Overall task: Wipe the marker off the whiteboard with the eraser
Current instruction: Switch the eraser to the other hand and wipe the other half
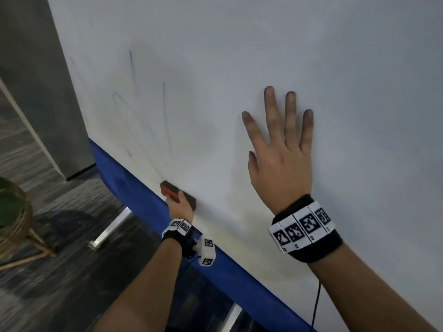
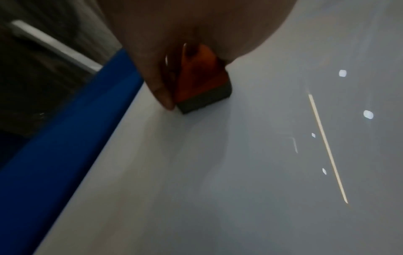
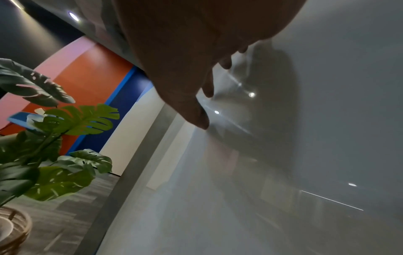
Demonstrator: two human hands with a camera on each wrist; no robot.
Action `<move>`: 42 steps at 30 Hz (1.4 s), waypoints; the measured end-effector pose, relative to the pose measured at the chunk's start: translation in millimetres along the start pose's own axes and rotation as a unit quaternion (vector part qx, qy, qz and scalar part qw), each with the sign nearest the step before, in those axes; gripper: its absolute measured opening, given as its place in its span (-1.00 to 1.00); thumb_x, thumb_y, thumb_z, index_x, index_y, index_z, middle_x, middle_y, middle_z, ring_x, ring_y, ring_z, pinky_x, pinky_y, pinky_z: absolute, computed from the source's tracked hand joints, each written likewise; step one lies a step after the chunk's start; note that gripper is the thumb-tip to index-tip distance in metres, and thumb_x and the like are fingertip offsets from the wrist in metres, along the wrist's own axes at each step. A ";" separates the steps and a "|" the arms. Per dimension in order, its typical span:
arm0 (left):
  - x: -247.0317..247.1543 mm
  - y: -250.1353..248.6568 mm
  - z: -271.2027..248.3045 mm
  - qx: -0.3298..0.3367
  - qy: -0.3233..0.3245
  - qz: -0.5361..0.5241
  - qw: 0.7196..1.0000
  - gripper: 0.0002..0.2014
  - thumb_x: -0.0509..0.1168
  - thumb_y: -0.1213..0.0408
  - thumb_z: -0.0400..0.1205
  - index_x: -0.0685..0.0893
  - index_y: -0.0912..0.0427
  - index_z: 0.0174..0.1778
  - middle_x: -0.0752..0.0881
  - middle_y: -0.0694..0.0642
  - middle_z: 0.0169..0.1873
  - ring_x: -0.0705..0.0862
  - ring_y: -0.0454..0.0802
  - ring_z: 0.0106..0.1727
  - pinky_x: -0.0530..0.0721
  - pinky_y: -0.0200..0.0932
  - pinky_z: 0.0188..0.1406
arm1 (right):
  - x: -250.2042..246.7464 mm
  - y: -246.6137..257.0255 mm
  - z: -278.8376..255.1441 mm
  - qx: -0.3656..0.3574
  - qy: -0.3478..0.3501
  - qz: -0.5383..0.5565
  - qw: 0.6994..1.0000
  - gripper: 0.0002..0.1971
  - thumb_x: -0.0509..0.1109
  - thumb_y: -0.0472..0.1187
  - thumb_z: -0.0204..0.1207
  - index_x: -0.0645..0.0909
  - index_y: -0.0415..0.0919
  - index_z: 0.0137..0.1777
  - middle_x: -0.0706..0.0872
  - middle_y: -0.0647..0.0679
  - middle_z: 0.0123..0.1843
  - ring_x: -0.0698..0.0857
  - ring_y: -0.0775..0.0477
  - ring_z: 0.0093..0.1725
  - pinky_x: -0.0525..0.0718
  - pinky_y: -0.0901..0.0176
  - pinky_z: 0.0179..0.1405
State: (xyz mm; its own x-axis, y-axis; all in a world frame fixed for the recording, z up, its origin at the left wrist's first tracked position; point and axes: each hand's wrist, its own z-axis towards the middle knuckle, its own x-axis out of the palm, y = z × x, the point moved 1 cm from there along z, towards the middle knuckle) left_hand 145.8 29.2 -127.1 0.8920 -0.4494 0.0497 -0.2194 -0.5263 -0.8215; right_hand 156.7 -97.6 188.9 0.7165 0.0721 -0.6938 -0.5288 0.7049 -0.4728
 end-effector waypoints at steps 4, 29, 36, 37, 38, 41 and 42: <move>3.4 -3.4 18.1 -0.107 -0.001 -0.039 0.993 -0.44 0.15 0.10 0.83 0.20 0.22 0.72 0.54 0.28 0.48 0.60 0.38 0.40 0.65 0.42 0.37 | -1.5 10.2 2.6 0.021 -0.011 0.011 1.000 -0.30 0.48 -0.26 0.50 0.43 -0.03 0.66 0.08 -0.29 0.81 0.00 -0.48 0.77 -0.23 -0.40 0.72; -33.7 -89.6 25.7 0.230 -0.030 0.098 0.968 -0.35 0.15 0.06 0.82 0.12 0.18 0.79 0.52 0.21 0.50 0.53 0.19 0.50 0.49 -0.03 0.49 | 29.8 56.6 40.7 -0.025 0.017 -0.001 1.000 -0.29 0.47 -0.20 0.59 0.32 -0.05 0.73 -0.02 -0.28 0.83 -0.09 -0.47 0.77 -0.31 -0.35 0.74; -22.6 -166.1 -27.1 0.413 -0.008 0.056 0.909 -0.34 0.23 0.04 0.78 0.17 0.12 0.77 0.52 0.10 0.38 0.54 0.02 0.40 0.52 -0.15 0.46 | 4.0 52.3 66.8 -0.011 -0.030 0.021 0.999 -0.40 0.53 -0.25 0.45 0.55 -0.04 0.52 0.43 -0.26 0.64 0.32 -0.36 0.60 0.19 -0.24 0.54; -22.4 -185.5 -35.4 0.476 0.003 0.060 0.877 -0.34 0.26 0.04 0.77 0.20 0.12 0.76 0.52 0.11 0.34 0.54 0.01 0.34 0.53 -0.20 0.41 | -3.8 48.0 77.8 -0.007 -0.043 0.025 0.999 -0.40 0.51 -0.21 0.45 0.55 -0.03 0.52 0.44 -0.26 0.63 0.33 -0.36 0.60 0.20 -0.25 0.54; -22.0 -203.2 -40.0 0.531 0.010 0.064 0.845 -0.35 0.27 0.04 0.76 0.23 0.11 0.75 0.52 0.13 0.32 0.54 0.01 0.31 0.53 -0.23 0.37 | -10.3 44.2 87.8 -0.003 -0.054 0.023 0.998 -0.40 0.50 -0.19 0.47 0.53 -0.02 0.54 0.40 -0.27 0.66 0.30 -0.39 0.64 0.15 -0.27 0.60; -21.0 -230.7 -22.3 0.572 -0.001 0.056 0.819 -0.34 0.26 0.02 0.75 0.24 0.10 0.75 0.49 0.21 0.33 0.56 0.10 0.31 0.55 -0.13 0.41 | -17.3 40.7 102.7 0.009 -0.046 0.009 0.999 -0.33 0.49 -0.14 0.50 0.43 -0.03 0.64 0.12 -0.28 0.80 0.05 -0.49 0.77 -0.08 -0.36 0.74; -22.2 -230.3 -8.9 0.538 -0.016 0.042 0.841 -0.34 0.24 0.02 0.76 0.21 0.09 0.76 0.48 0.22 0.34 0.56 0.13 0.32 0.56 -0.05 0.44 | -15.5 42.4 102.6 0.010 -0.034 0.007 0.999 -0.28 0.51 -0.12 0.50 0.39 -0.03 0.67 0.03 -0.28 0.82 -0.02 -0.50 0.78 -0.14 -0.38 0.75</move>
State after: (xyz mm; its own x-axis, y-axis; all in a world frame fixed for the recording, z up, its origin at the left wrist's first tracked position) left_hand 173.0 153.9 66.1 0.9051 -0.4237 -0.0349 0.1883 0.4732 -0.8606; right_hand 169.9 3.6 235.3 0.7389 0.1285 -0.6614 -0.5297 0.7175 -0.4524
